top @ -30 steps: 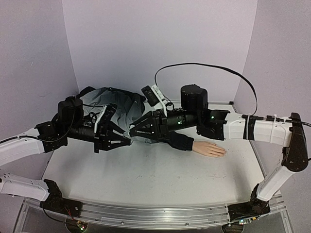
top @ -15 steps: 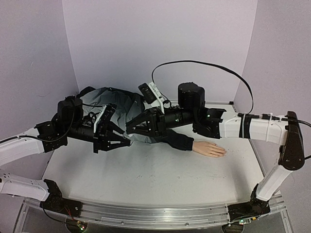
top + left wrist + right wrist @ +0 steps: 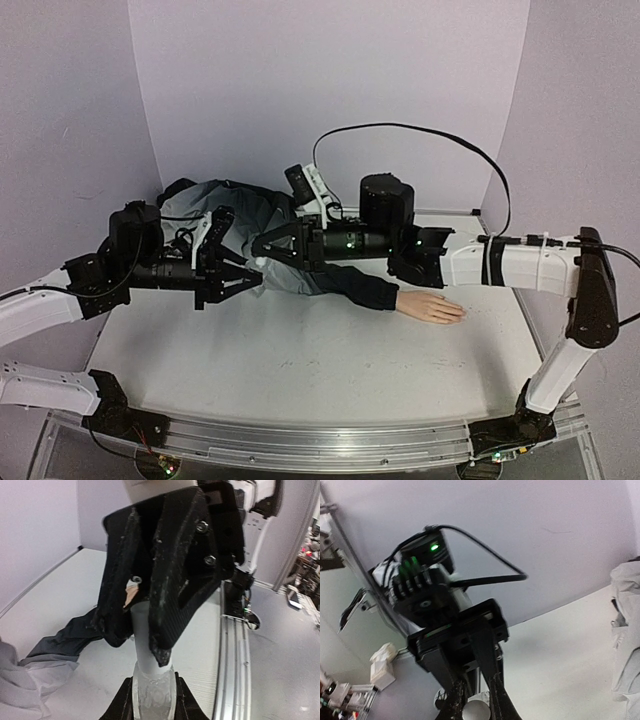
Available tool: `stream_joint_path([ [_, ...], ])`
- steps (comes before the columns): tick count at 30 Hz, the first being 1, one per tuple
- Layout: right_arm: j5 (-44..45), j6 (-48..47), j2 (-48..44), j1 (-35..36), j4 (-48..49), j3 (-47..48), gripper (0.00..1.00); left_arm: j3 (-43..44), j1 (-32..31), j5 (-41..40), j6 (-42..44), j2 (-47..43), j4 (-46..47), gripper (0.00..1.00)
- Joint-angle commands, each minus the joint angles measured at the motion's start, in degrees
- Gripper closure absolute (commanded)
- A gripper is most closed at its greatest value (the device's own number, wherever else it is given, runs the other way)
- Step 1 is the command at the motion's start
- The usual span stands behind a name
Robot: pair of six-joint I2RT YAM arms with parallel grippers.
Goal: Paint the nails
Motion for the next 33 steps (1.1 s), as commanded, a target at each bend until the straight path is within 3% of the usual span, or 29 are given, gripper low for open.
stream_joint_path([
  [1, 20.2, 5.3, 2.9, 6.5, 0.6, 0.1, 1.0, 0.1, 0.5, -20.4, -1.7, -3.7, 9.2, 1.0],
  [3, 41.1, 9.8, 5.6, 10.9, -5.7, 3.2, 1.0, -0.3, 0.5, -26.7, -0.2, -4.2, 9.2, 1.0],
  [5, 62.8, 20.4, 9.7, 17.1, -17.4, 11.7, 1.0, -0.8, 0.5, -31.6, 1.4, -4.6, 9.2, 1.0],
  [8, 66.4, 25.1, 14.4, 20.0, -23.2, 18.7, 1.0, -0.9, 0.5, -37.6, 2.6, -4.4, 9.2, 1.0],
  [12, 67.4, 23.4, 12.2, 19.4, -23.4, 18.3, 1.0, -0.8, 0.5, -35.5, 2.8, -4.0, 9.0, 1.0],
  [14, 64.9, 20.7, 10.1, 18.5, -21.2, 16.9, 0.95, -0.6, 0.5, -34.3, 3.3, -3.6, 8.7, 1.0],
  [21, 53.4, 6.1, -2.0, 12.7, -18.3, 8.8, 0.46, 1.0, 0.5, -28.8, 3.5, -1.2, 6.2, 1.0],
  [24, 41.0, 1.9, -8.6, 7.0, -15.4, 2.1, 0.36, 2.0, 0.5, -22.5, 3.0, -0.1, 5.4, 1.0],
  [26, 28.1, -0.1, -12.1, 3.3, -11.5, -3.7, 0.27, 2.6, 0.5, -15.6, 2.4, 0.5, 5.1, 1.0],
  [31, 8.2, -4.5, -14.3, -0.6, -7.7, -7.8, 0.22, 3.6, 0.4, 3.5, 1.2, 1.2, 5.1, 1.0],
  [33, 1.7, -5.9, -13.6, -0.7, -6.2, -7.4, 0.31, 4.5, 0.4, 10.1, 0.3, 2.4, 5.1, 1.0],
])
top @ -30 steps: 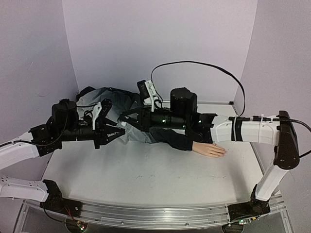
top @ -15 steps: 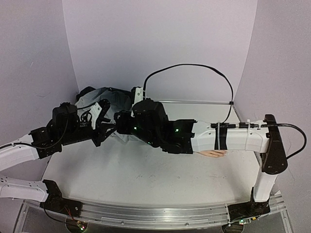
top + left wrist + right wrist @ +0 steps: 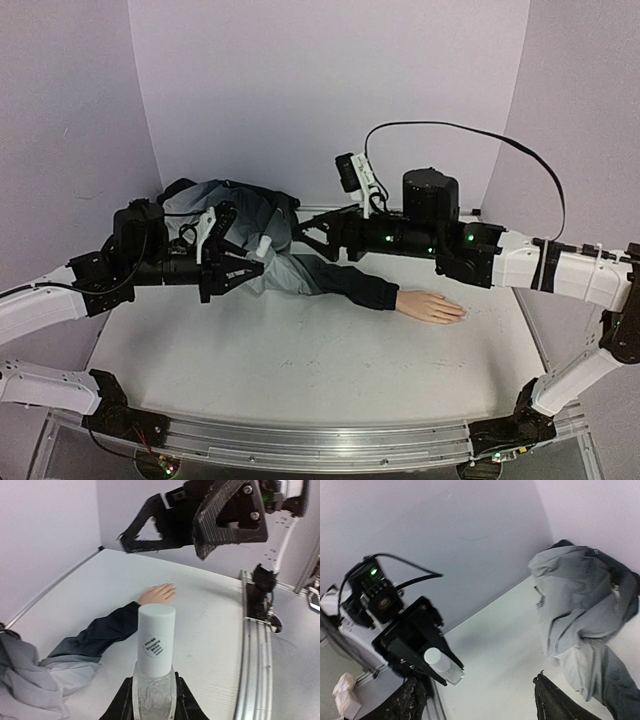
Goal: Paint the nails
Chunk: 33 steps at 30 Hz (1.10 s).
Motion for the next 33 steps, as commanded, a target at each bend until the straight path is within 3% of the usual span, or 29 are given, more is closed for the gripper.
stream_joint_path([
  [1, -24.0, -5.6, 0.6, 1.4, 7.5, 0.3, 0.37, 5.0, 0.0, 20.7, -2.5, 1.9, 3.4, 1.0],
  [6, -33.2, -4.2, 5.7, 1.4, 9.3, 4.1, 0.52, 6.4, 0.0, 30.2, -4.4, 5.3, 3.4, 1.0],
  [15, -35.8, -1.1, 7.7, 1.4, 13.7, 5.4, 0.68, 6.6, -0.2, 32.9, -4.7, 5.6, 3.4, 1.0],
  [21, -36.8, 0.2, 9.8, 1.4, 14.9, 7.1, 0.71, 6.5, -0.2, 32.9, -4.5, 5.7, 3.4, 1.0],
  [29, -36.5, 1.8, 11.5, 1.8, 16.9, 7.6, 1.0, 6.4, -0.2, 30.8, -4.4, 5.7, 3.4, 1.0],
  [33, -33.4, 1.4, 13.1, 2.9, 16.9, 6.8, 1.0, 5.9, -0.1, 24.2, -4.2, 3.9, 3.4, 1.0],
])
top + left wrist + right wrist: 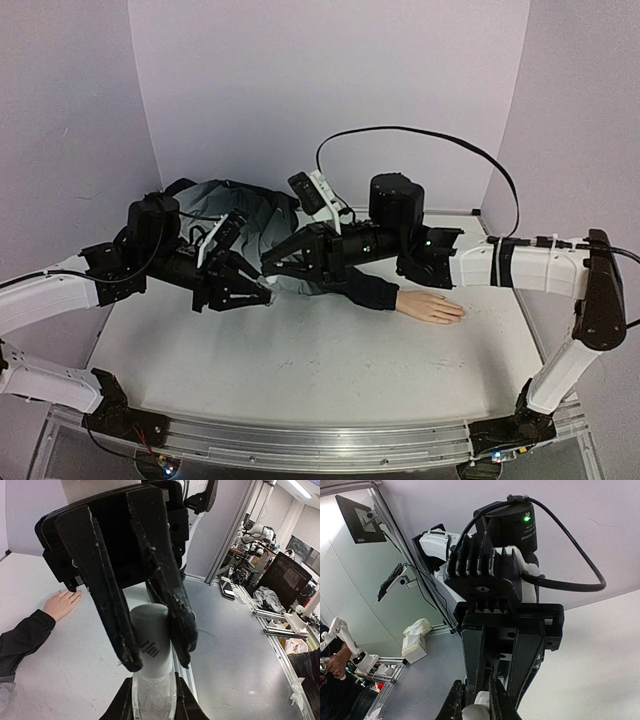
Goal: Paint the nails
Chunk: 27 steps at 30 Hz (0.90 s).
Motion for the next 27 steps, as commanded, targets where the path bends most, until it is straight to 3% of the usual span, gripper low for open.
stream_joint_path([
  [1, 3.2, 1.7, 2.8, 1.9, 3.8, 2.0, 1.0, 2.1, -0.2, -8.3, 1.2, -2.7, 3.4, 1.0],
  [3, 7.7, 2.5, 3.9, 2.8, 3.7, 2.0, 1.0, 1.4, -0.1, -15.3, 1.3, -3.9, 3.4, 1.0],
  [6, 23.6, 3.3, 5.0, 5.5, 1.0, 1.8, 1.0, 0.2, -0.1, -30.9, 1.7, -6.0, 3.5, 1.0],
  [8, 41.1, 5.6, 6.8, 8.3, -5.2, 4.6, 1.0, -1.0, 0.0, -42.4, 3.3, -7.3, 3.4, 1.0],
  [10, 66.5, 13.5, 10.1, 12.9, -18.1, 11.9, 1.0, -1.8, 0.0, -52.5, 5.2, -8.2, 3.4, 1.0],
  [11, 74.4, 19.9, 12.1, 15.5, -23.0, 15.0, 1.0, -2.0, 0.0, -57.7, 5.8, -8.6, 3.4, 1.0],
  [12, 76.6, 24.1, 13.2, 16.6, -24.1, 16.6, 1.0, -2.2, 0.0, -59.8, 6.0, -8.9, 3.4, 1.0],
  [16, 76.7, 23.0, 14.6, 18.6, -22.0, 20.9, 1.0, -2.2, 0.0, -59.7, 6.9, -8.8, 3.4, 1.0],
  [18, 76.5, 20.2, 12.0, 18.1, -19.9, 18.8, 1.0, -2.1, 0.0, -58.2, 7.3, -8.6, 3.3, 1.0],
  [19, 74.9, 18.2, 10.3, 17.5, -17.9, 17.2, 0.95, -2.1, 0.0, -57.6, 7.4, -8.5, 3.3, 1.0],
  [21, 72.0, 13.5, 6.4, 16.1, -14.9, 14.1, 0.65, -2.0, 0.0, -56.3, 7.8, -8.3, 3.2, 1.0],
  [22, 70.8, 11.0, 4.5, 15.6, -13.6, 12.4, 0.57, -1.9, 0.0, -55.6, 7.9, -8.3, 3.0, 1.0],
  [27, 62.1, 2.1, -4.9, 12.2, -12.9, 4.7, 0.3, -1.3, 0.0, -49.4, 8.1, -7.3, 2.7, 1.0],
])
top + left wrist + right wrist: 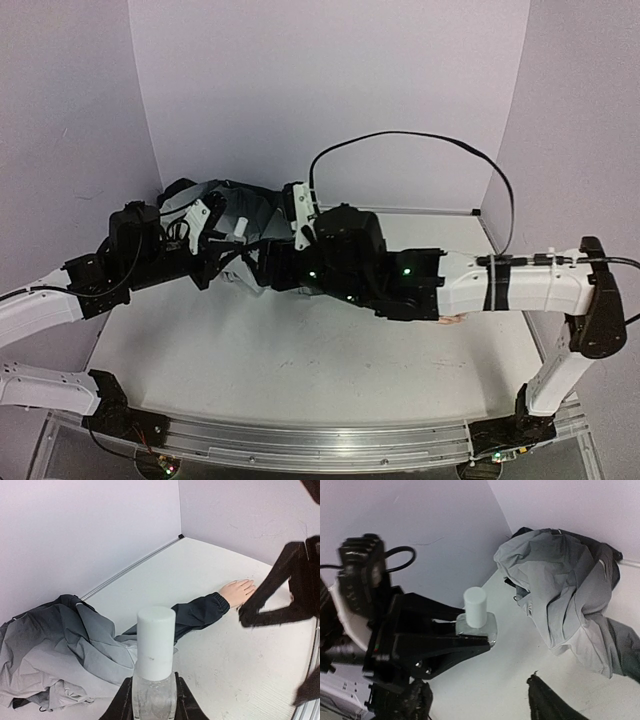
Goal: Paint the nails
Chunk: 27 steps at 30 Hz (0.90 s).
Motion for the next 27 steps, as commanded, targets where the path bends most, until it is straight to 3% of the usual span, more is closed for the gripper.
stream_joint_path([
  [1, -12.8, -9.8, -11.1, -3.9, 3.4, -5.0, 0.26, 3.1, 0.0, 5.5, 0.4, 0.9, 4.8, 1.0],
  [4, -29.3, -13.4, -14.9, -7.7, 4.5, -9.7, 0.18, 4.1, 0.0, 16.7, -0.6, 2.2, 4.8, 1.0],
  [6, -36.6, -15.0, -16.3, -9.7, 5.5, -12.5, 0.18, 4.6, -0.1, 27.3, -1.1, 2.9, 4.8, 1.0],
  [9, -44.5, -16.0, -17.7, -11.7, 7.8, -14.5, 0.21, 5.8, 0.0, 41.3, -2.2, 4.7, 4.8, 1.0],
  [13, -54.2, -16.8, -16.8, -12.4, 10.9, -13.7, 0.3, 7.1, -0.1, 51.3, -3.6, 7.2, 4.8, 1.0],
  [19, -58.2, -16.5, -13.1, -12.3, 11.2, -10.8, 0.37, 7.3, -0.1, 53.8, -3.9, 8.3, 4.8, 1.0],
  [27, -58.4, -15.9, -10.5, -12.4, 12.4, -7.8, 0.6, 7.4, -0.4, 55.0, -3.9, 8.4, 4.8, 1.0],
])
